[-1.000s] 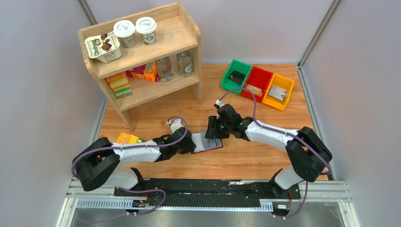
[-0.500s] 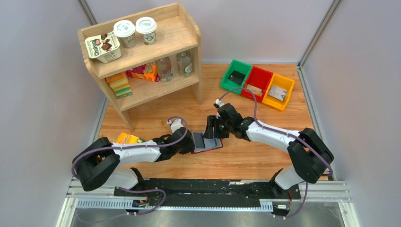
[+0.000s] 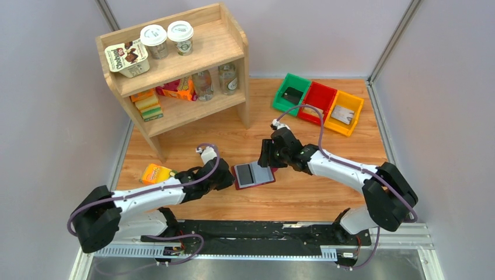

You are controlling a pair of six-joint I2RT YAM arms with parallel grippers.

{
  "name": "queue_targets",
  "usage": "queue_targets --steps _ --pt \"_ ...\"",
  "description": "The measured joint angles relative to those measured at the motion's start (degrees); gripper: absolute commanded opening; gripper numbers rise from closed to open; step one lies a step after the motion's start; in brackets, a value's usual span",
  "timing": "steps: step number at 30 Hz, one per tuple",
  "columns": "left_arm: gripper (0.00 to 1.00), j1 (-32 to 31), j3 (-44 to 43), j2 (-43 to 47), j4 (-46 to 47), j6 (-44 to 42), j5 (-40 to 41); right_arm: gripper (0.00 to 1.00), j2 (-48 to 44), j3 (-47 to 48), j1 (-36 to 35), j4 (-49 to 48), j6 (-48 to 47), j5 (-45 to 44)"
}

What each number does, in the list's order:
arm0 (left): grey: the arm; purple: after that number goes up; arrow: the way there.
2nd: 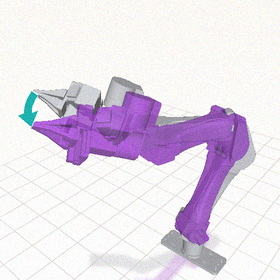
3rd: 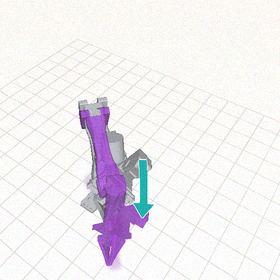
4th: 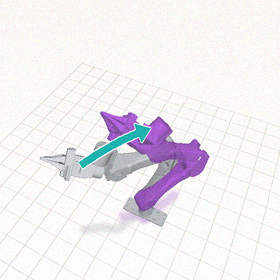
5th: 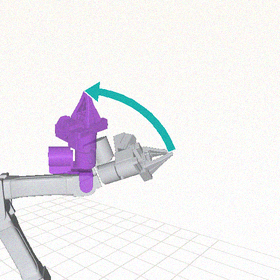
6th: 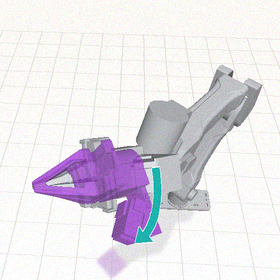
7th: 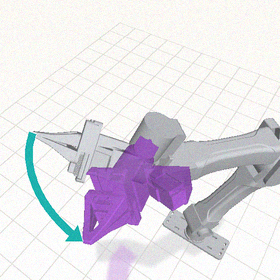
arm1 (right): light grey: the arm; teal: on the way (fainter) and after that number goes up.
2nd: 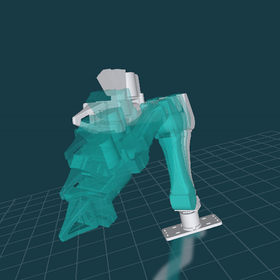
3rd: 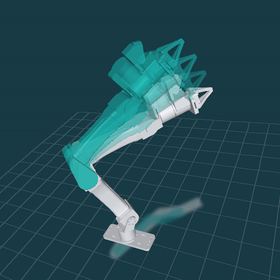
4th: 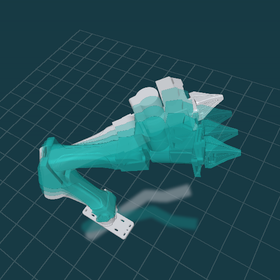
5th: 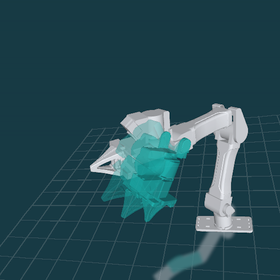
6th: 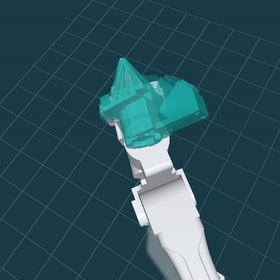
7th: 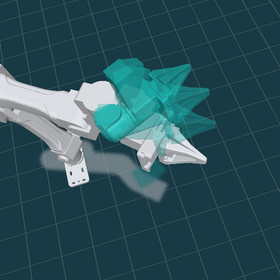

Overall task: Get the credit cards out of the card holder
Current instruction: Remove the credit card from the card holder.

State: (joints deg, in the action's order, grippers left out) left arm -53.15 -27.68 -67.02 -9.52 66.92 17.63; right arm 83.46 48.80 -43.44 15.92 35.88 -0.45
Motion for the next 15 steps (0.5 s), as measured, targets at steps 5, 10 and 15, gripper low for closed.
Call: queue_targets --steps 5,10,15 --pt "0.33 0.0 0.0 6.8 -2.4 -1.0 2.0 0.4 -0.2 -0.2 0.0 -3.0 0.3 3.8" --pt "0.32 1.2 -0.1 3.6 1.7 -3.2 -0.2 0.39 2.8 -0.2 0.0 -8.6 1.5 9.8" --pt "0.31 5.9 0.3 -2.5 10.1 -3.2 -6.0 0.37 8.0 -0.2 0.0 -12.8 2.4 15.0"
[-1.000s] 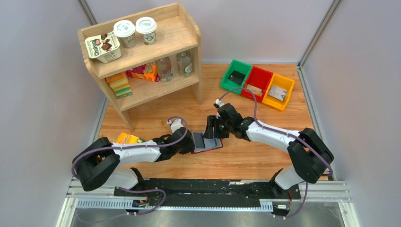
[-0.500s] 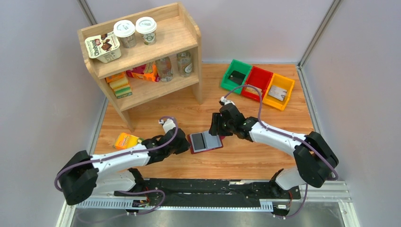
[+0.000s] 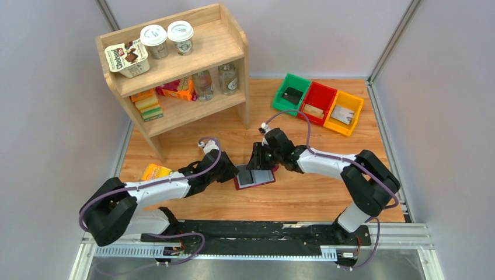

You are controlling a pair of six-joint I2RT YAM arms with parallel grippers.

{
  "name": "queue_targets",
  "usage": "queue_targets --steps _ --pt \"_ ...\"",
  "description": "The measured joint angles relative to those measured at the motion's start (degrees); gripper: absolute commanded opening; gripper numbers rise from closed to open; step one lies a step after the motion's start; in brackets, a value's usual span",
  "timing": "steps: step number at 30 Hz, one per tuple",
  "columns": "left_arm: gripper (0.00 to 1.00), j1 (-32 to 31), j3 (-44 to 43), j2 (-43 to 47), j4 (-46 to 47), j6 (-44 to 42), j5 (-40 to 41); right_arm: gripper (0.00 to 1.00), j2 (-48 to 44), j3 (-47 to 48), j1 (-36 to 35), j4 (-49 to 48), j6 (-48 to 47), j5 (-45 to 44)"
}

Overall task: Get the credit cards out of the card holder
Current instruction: Remove the credit card from the card holder.

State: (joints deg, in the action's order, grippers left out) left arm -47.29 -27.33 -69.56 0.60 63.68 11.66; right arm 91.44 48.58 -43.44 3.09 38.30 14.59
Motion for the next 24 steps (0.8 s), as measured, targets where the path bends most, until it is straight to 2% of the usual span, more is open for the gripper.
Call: queue_targets --steps 10,16,24 --pt "0.26 1.4 2.1 -7.6 8.4 0.6 -5.0 0.35 6.0 -3.5 2.3 -6.9 3.7 5.8" --pt "0.22 1.6 3.8 -9.9 13.8 4.0 -5.9 0.35 6.6 -4.8 3.5 -9.1 5.3 7.1" --pt "0.2 1.7 6.1 -10.1 17.7 7.4 -5.8 0.26 7.1 -7.5 5.1 -14.2 7.0 9.8"
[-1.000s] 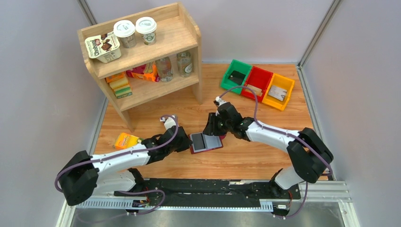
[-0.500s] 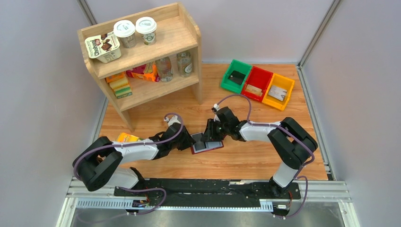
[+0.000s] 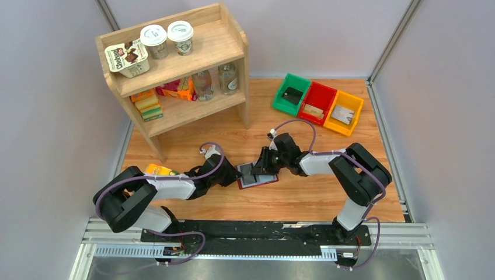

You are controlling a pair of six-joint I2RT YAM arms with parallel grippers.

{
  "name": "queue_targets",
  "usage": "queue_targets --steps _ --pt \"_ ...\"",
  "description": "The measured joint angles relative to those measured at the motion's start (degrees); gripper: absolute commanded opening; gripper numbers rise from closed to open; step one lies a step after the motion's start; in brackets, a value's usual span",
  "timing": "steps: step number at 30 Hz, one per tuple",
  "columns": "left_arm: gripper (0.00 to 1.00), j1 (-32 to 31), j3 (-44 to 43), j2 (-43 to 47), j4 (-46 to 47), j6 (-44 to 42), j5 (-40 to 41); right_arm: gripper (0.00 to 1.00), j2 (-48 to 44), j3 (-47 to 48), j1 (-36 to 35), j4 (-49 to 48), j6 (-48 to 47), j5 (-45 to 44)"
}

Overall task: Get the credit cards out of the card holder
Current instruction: Remove the credit card from the card holder.

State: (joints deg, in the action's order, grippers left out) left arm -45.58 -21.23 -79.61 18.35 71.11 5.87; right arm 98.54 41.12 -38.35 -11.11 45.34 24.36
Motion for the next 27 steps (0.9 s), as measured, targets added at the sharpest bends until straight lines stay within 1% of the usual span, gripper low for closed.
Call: queue_targets --steps 13,19,23,27 --pt "0.19 0.0 -0.2 -2.2 2.4 1.6 -0.7 0.22 0.0 -7.5 3.7 -14.4 3.8 7.8" --pt "0.19 0.0 -0.3 -2.6 2.9 1.9 -0.9 0.16 1.0 -8.5 4.7 -20.0 5.4 10.2" --pt "0.19 0.0 -0.3 -2.6 2.9 2.0 -0.9 0.08 2.3 -9.4 5.2 -23.5 6.6 11.3" --pt "0.19 0.0 -0.3 -2.7 3.0 2.0 -0.9 0.04 2.6 -10.0 5.6 -25.3 7.4 12.1"
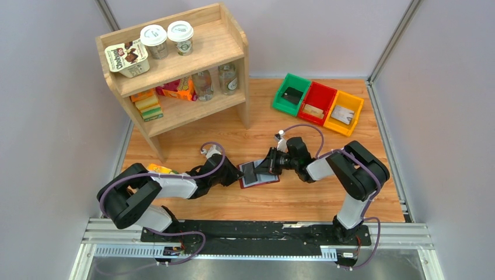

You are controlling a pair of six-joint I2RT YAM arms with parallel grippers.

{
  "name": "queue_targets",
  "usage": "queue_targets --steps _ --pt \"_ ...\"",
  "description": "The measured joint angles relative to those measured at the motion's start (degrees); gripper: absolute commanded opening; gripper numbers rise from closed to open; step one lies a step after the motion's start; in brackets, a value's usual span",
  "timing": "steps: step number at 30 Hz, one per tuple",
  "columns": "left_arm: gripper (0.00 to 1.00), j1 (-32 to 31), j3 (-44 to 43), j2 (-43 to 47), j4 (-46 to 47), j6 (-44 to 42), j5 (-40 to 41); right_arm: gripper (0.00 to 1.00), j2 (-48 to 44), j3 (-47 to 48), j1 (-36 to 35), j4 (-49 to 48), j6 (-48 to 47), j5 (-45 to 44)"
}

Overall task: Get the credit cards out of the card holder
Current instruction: Remove the credit card from the card holder.

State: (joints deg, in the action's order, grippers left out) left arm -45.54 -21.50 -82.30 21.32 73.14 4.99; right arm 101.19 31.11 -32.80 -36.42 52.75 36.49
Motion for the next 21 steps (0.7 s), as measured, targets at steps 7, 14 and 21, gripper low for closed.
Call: queue_targets --steps 7,14,21 --pt "0.19 0.1 0.0 -0.6 0.8 0.2 -0.3 0.0 0.0 -0.4 0.9 -1.1 0.1 1.2" --pt "0.18 0.2 -0.3 -1.3 1.2 0.4 -0.7 0.0 0.0 -0.8 2.6 -0.6 -0.3 2.2" --pt "0.18 0.2 -0.6 -1.8 1.5 0.5 -1.1 0.0 -1.7 -0.9 5.0 4.1 -2.5 2.6"
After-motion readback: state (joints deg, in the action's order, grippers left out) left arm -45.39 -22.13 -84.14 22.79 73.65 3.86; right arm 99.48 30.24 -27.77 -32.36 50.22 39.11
